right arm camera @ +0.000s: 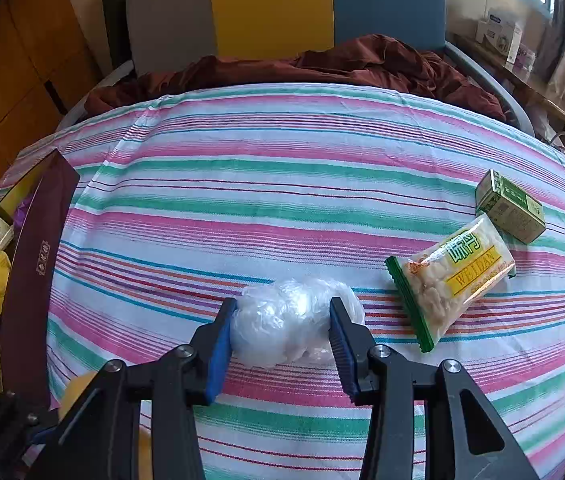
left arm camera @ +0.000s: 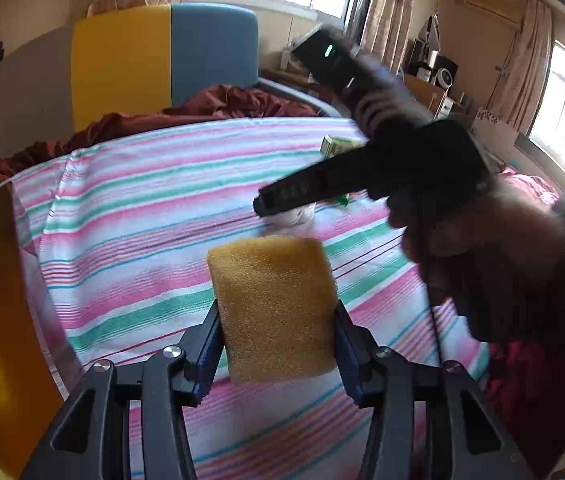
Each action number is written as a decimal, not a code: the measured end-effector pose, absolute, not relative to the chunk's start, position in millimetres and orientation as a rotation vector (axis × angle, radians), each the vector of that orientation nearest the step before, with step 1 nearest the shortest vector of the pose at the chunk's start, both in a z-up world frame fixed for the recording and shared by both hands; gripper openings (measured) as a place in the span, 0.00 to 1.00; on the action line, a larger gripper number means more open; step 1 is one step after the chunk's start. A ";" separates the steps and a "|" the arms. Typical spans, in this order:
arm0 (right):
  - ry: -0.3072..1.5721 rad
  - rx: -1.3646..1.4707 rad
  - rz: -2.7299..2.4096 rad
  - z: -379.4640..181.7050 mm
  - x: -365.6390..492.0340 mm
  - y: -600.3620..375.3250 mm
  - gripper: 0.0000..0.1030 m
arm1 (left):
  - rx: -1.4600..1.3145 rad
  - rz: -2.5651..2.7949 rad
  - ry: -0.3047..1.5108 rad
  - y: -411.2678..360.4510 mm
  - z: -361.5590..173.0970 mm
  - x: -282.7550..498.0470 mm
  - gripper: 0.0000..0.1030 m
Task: Organize objects
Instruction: 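Carry the yellow sponge into the gold tray with the left gripper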
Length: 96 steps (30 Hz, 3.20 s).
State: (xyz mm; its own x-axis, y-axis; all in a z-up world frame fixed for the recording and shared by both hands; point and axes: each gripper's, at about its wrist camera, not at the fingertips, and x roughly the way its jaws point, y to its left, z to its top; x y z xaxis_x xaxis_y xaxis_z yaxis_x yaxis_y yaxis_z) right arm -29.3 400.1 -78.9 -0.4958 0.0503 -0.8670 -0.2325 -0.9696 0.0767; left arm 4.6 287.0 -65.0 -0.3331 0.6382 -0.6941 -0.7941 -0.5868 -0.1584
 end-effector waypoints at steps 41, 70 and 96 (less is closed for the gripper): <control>0.074 -1.500 2.554 -83.8 -33.3 381.1 0.44 | -1.563 2.302 -0.073 158.7 -91.9 -253.3 0.54; -0.002 -1.481 2.552 -89.2 -32.9 376.8 0.44 | -1.083 2.577 0.086 115.9 -2.9 -118.6 0.57; -0.019 -1.460 2.480 -86.7 -34.7 367.0 0.43 | -1.061 2.604 0.082 73.6 -11.7 -38.2 0.57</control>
